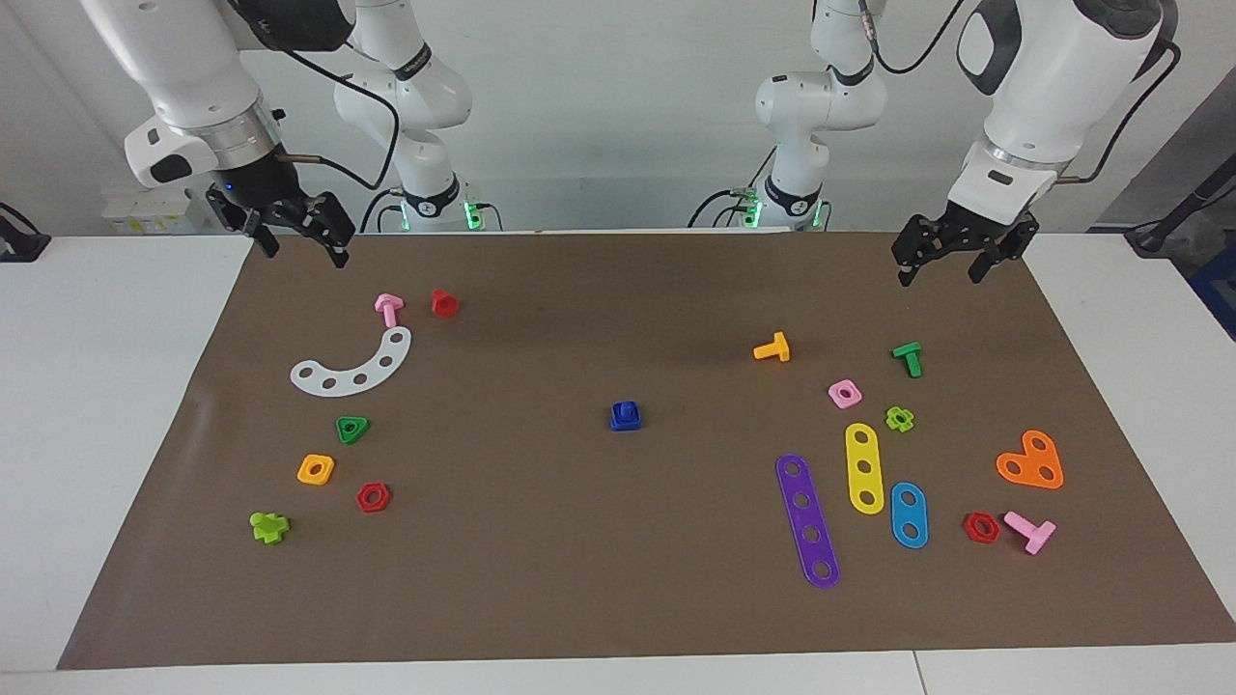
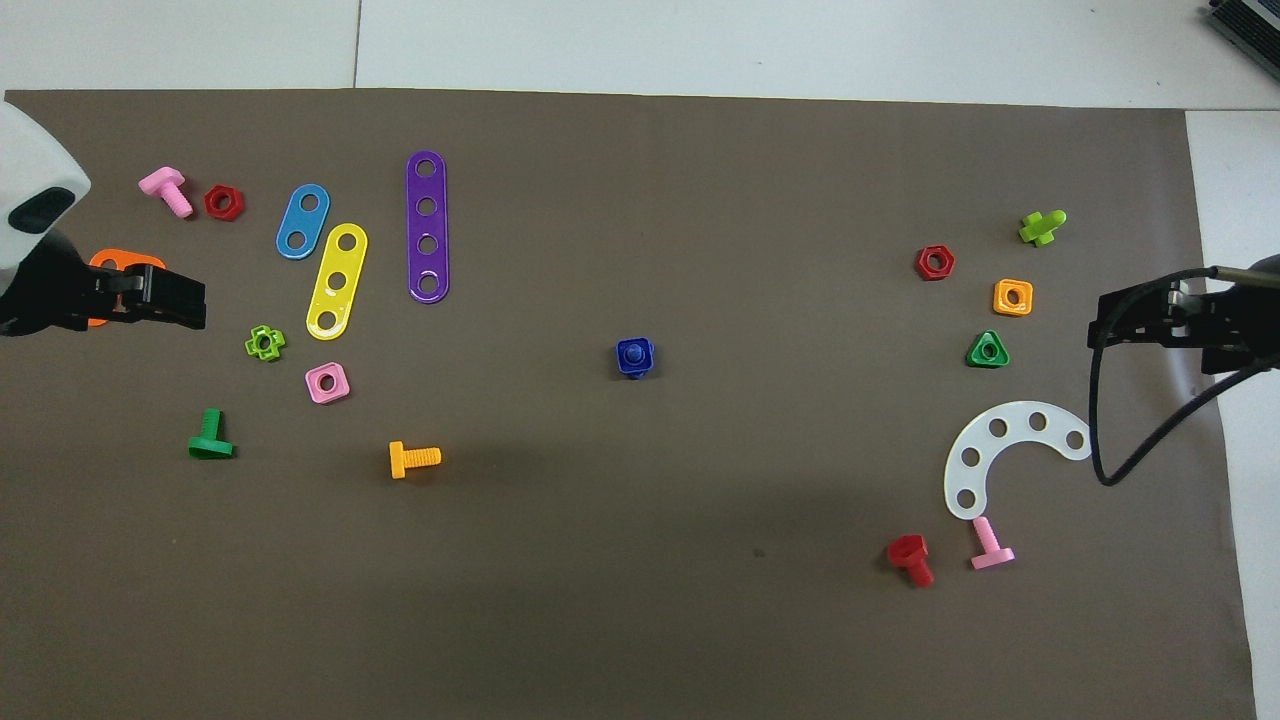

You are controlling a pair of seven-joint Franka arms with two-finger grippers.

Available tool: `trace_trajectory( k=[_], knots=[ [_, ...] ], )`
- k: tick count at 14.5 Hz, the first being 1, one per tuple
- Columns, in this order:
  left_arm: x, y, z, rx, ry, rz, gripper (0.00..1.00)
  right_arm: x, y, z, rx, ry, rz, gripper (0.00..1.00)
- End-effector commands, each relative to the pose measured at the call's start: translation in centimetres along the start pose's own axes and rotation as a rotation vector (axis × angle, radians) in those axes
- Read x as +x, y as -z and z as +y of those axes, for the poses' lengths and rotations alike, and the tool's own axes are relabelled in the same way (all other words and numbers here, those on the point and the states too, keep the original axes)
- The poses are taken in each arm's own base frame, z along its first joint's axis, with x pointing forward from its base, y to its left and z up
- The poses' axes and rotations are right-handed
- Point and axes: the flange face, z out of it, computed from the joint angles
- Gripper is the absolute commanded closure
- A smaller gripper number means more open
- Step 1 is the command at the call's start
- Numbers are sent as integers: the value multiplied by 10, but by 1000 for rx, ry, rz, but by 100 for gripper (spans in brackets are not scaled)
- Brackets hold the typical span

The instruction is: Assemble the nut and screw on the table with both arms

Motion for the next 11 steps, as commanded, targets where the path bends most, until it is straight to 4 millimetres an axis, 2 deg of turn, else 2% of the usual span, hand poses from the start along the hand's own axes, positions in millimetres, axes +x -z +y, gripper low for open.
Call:
trace_trajectory(
  k=[1,6,11],
  knots=[
    [11,8,-3,1,-15,-25,0,-3,1,-1,11,3,-8,0],
    [9,12,1,-8,-37,-19,0,-3,1,-1,11,3,-8,0],
    [11,11,-3,-12,-30,-1,0,-3,1,-1,11,3,-8,0]
  ],
)
